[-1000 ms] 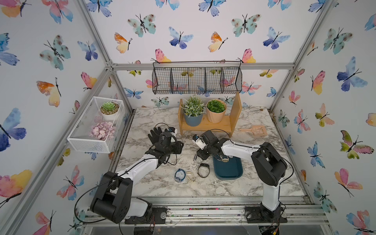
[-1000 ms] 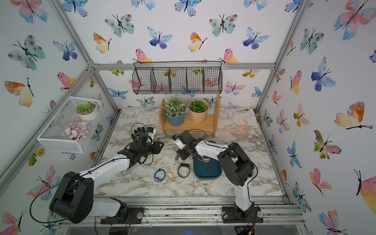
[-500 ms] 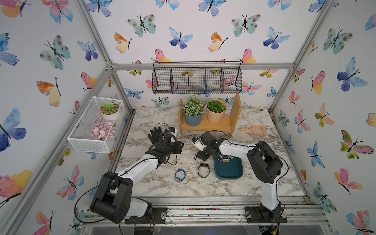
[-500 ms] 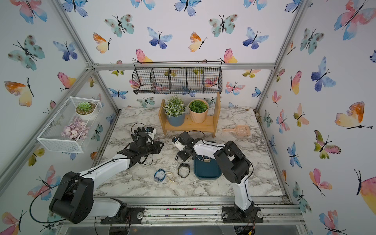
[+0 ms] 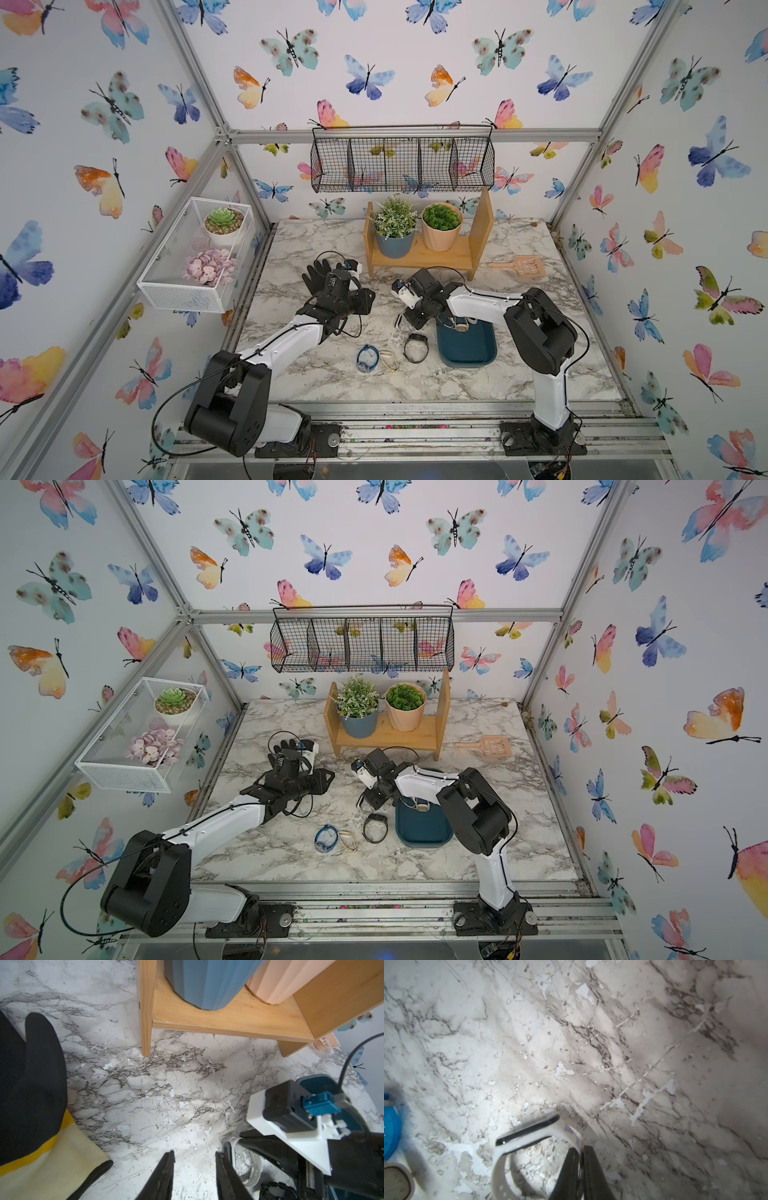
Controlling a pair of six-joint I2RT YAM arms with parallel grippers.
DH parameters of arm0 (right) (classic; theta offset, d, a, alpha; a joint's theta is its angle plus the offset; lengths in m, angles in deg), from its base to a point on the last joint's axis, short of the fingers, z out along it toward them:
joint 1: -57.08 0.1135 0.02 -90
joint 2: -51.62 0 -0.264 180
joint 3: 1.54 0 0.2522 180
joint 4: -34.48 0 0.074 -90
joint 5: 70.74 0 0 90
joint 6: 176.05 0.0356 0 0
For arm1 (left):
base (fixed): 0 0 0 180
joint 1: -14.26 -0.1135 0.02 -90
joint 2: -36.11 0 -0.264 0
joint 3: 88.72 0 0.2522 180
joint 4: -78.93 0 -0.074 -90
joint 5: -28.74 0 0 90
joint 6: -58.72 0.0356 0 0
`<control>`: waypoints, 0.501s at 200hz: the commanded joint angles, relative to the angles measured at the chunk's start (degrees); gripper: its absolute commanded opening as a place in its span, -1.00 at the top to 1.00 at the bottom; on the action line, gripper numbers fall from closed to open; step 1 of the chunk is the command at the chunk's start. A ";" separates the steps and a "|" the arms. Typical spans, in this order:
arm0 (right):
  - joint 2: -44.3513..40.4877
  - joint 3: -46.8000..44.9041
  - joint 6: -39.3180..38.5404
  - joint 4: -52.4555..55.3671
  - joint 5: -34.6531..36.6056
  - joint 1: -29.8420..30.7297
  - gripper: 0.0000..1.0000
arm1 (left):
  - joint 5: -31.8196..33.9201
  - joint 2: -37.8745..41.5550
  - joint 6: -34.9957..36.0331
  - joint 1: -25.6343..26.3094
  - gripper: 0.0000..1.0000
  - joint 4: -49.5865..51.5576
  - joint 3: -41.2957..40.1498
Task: Put the watch into the storage box
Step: Pick up the watch at the center of the board.
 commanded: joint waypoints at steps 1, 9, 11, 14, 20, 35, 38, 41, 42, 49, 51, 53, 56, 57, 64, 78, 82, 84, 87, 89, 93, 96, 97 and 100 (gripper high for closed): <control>-0.07 -0.06 0.96 -1.49 -2.07 0.44 0.93 | -1.79 0.56 0.93 -0.19 0.25 0.94 1.03; -0.72 -0.48 1.37 -2.33 -2.47 0.51 0.95 | -1.88 0.63 1.05 -0.15 0.25 1.13 1.07; -0.87 -0.52 1.48 -2.52 -2.55 0.49 0.95 | -1.93 0.72 1.06 -0.18 0.25 1.15 1.07; -1.14 -0.66 1.66 -2.84 -2.74 0.51 0.95 | -2.01 0.84 1.14 -0.11 0.25 1.19 0.99; -1.71 -0.92 2.01 -3.51 -3.05 0.48 0.95 | -2.35 1.05 1.28 -0.08 0.25 1.09 0.94; -3.31 -1.78 2.88 -5.32 -3.84 0.43 0.95 | -3.64 1.66 1.74 0.01 0.25 0.68 0.63; -3.73 -2.03 3.11 -5.67 -3.86 0.49 0.95 | -3.98 1.81 1.88 0.06 0.25 0.57 0.56; -4.08 -2.28 3.30 -6.15 -3.86 0.43 0.95 | -4.26 1.98 2.00 0.10 0.25 0.48 0.55; -4.23 -2.33 3.38 -6.30 -3.86 0.43 0.95 | -4.35 1.99 2.06 0.15 0.25 0.47 0.54; -5.19 -2.91 3.85 -7.27 -3.78 0.47 0.95 | -4.77 2.18 2.48 0.43 0.25 0.38 0.54; -5.48 -3.04 3.99 -7.49 -3.78 0.44 0.95 | -4.89 2.32 2.65 0.63 0.25 0.37 0.54; -5.79 -3.19 4.16 -7.65 -3.71 0.43 0.95 | -4.99 2.40 2.78 0.74 0.25 0.43 0.59; -6.28 -3.36 4.41 -7.95 -3.36 0.43 0.95 | -5.12 2.46 3.08 0.97 0.25 0.51 0.63; -6.42 -3.45 4.50 -8.03 -3.26 0.43 0.95 | -5.17 2.50 3.17 1.07 0.25 0.52 0.67; -7.70 -4.10 4.96 -8.75 -2.53 0.43 0.95 | -5.39 2.57 3.82 1.76 0.25 0.62 0.87; -10.59 -5.61 5.75 -10.09 -1.25 0.43 0.95 | -5.64 2.71 5.10 3.42 0.25 0.84 1.46; -11.43 -6.05 6.01 -10.50 -0.77 0.43 0.95 | -5.79 2.59 5.30 3.84 0.25 0.85 1.66; -11.87 -6.25 6.09 -10.60 -0.48 0.38 0.95 | -5.83 2.57 5.46 4.16 0.25 0.84 1.74; -12.57 -6.59 6.29 -10.83 -0.06 0.34 0.95 | -5.98 2.54 5.59 4.49 0.25 0.69 1.81; -12.92 -6.80 6.38 -10.97 0.14 0.34 0.95 | -6.12 2.54 5.73 4.68 0.25 0.71 1.89; -13.87 -7.21 6.64 -11.18 0.68 0.34 0.95 | -6.33 2.39 5.88 5.19 0.25 0.53 2.07; -14.51 -7.54 6.77 -11.32 1.09 0.27 0.95 | -6.51 2.39 6.02 5.51 0.25 0.34 2.16; -14.71 -7.64 6.78 -11.39 1.20 0.26 0.95 | -6.57 2.38 6.04 5.62 0.25 0.27 2.19; -15.33 -7.92 6.93 -11.53 1.60 0.25 0.95 | -6.75 2.30 6.20 6.03 0.25 0.09 2.29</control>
